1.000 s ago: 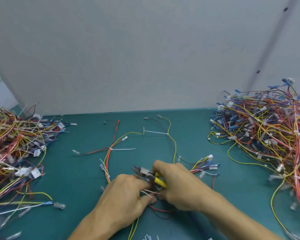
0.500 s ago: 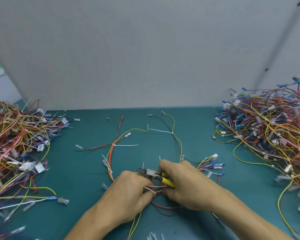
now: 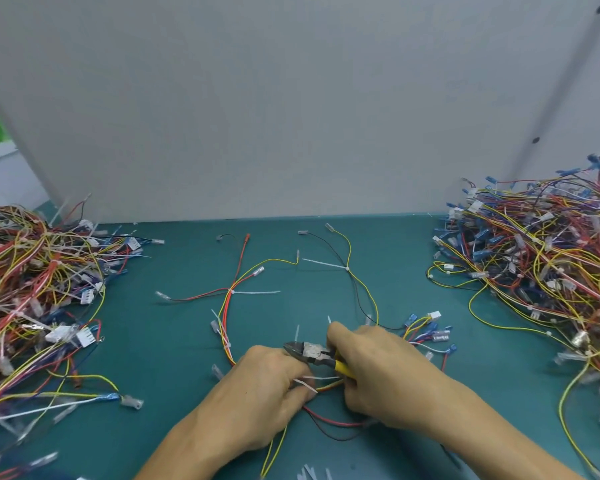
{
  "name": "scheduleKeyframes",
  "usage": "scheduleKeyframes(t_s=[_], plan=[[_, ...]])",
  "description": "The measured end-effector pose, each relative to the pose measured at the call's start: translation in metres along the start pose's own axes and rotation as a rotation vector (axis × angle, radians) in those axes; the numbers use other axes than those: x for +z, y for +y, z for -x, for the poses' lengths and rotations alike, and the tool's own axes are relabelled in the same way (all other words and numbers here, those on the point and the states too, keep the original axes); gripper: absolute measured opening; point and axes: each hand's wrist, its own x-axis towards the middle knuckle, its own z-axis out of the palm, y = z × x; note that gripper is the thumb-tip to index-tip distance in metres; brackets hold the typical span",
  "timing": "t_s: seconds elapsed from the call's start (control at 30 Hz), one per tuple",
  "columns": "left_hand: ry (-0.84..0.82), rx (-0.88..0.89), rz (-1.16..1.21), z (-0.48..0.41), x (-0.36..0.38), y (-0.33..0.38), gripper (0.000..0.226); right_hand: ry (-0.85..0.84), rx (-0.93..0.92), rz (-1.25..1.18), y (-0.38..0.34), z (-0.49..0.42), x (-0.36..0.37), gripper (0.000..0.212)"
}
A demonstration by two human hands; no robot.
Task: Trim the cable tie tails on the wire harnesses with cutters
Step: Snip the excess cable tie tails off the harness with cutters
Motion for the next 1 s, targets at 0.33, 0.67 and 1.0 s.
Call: scheduleKeyframes(t_s=[0.33, 0.67, 1.0], plan=[[-0.026, -0.035, 0.012, 0.000, -0.003, 0.004, 0.014, 0.037, 0.045, -0.172, -0.001, 0.012, -0.014, 0.024], [0.156, -0.230, 0.277, -0.018, -0.019, 0.019, 0.027, 0.281, 0.260, -0.543, 0.046, 0.048, -0.054, 0.014], [0.054, -0.158, 0.317, -0.032, 0.012, 0.026, 0.017, 0.159, 0.431, -0.411, 0.049, 0.055, -0.051, 0.031]])
